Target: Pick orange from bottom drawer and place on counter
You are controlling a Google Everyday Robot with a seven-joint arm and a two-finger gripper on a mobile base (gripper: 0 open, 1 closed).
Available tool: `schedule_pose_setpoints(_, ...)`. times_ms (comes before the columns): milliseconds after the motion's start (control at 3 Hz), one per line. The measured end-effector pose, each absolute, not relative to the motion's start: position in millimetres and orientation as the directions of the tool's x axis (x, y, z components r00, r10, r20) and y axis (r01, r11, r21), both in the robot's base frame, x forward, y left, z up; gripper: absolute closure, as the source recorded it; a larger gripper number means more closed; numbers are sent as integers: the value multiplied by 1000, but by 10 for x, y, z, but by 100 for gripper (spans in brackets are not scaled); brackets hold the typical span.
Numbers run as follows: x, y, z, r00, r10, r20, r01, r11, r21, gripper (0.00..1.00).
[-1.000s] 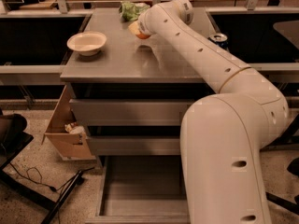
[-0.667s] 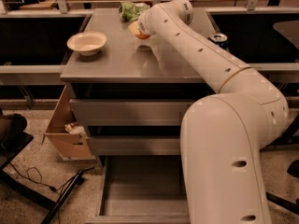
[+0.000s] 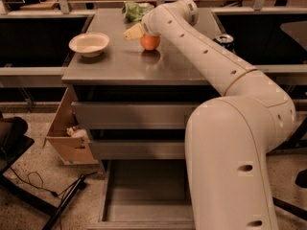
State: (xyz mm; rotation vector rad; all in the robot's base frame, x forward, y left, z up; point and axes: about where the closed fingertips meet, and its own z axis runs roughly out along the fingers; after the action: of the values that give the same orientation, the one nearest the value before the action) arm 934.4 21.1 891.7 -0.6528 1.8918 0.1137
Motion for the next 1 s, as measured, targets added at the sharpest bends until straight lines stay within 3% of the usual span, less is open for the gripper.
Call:
schedule_pose_setpoints(667,9219,363,9192,-255,-384,-887,-555,810,-191,0)
schedule_pose_setpoints(1000,8962,344,9787,-193,-452,-871,-589,764,-266,0)
